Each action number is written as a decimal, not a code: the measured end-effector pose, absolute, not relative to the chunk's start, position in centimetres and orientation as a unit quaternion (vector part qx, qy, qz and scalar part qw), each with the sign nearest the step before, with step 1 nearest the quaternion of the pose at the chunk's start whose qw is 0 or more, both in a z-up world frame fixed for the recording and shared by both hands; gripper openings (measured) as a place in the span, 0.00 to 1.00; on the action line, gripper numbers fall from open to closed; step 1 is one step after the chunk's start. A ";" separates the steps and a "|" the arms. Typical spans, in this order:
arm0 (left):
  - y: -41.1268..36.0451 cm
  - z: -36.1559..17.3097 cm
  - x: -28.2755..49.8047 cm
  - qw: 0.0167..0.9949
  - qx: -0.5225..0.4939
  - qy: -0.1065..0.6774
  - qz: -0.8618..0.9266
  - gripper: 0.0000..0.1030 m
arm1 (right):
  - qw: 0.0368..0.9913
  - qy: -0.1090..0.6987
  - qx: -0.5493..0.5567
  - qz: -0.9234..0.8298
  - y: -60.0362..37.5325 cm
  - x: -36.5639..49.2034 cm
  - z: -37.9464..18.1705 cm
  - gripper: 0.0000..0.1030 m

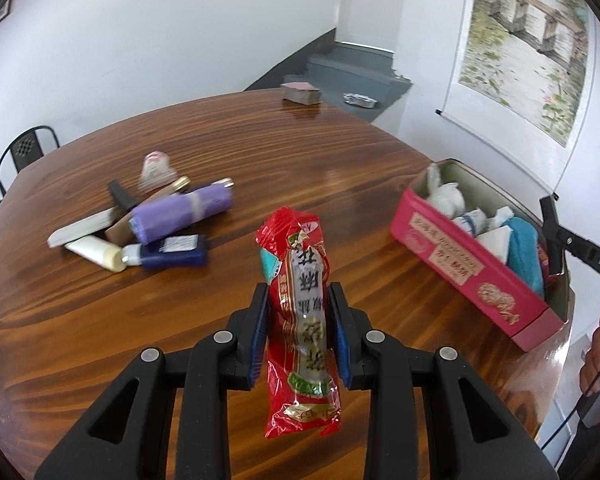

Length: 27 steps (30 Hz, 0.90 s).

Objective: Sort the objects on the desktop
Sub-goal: 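Carry the black case into the tin and open the right gripper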

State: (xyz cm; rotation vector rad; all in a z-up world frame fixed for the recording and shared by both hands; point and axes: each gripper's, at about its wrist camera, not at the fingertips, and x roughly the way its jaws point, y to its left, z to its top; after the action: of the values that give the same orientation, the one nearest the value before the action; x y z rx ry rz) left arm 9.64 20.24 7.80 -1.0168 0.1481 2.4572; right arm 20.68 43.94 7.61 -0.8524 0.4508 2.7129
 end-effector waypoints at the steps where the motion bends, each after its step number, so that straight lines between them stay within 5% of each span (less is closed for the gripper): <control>1: 20.8 8.0 9.7 0.242 -0.369 0.055 0.896 0.30 | 0.140 0.156 -0.299 0.931 44.5 20.9 7.4 0.22; 17: 24.1 8.3 9.6 0.275 -0.375 0.059 0.883 0.30 | 0.212 0.129 -0.317 0.915 46.8 19.7 5.5 0.25; 21: 23.9 7.3 9.6 0.289 -0.393 0.050 0.872 0.31 | 0.204 0.149 -0.289 0.924 47.0 20.3 6.2 0.56; 24: 24.5 6.4 9.9 0.291 -0.401 0.068 0.866 0.33 | 0.208 0.147 -0.265 0.930 46.5 20.8 7.0 0.62; 27: 24.8 5.5 10.0 0.286 -0.408 0.079 0.863 0.47 | 0.204 0.140 -0.246 0.937 45.8 21.2 7.7 0.68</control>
State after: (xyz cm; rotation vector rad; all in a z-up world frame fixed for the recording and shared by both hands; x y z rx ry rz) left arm 9.99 24.77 5.51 -1.0897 0.2108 2.3075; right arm 21.23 45.76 7.66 -0.6875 0.3908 2.6134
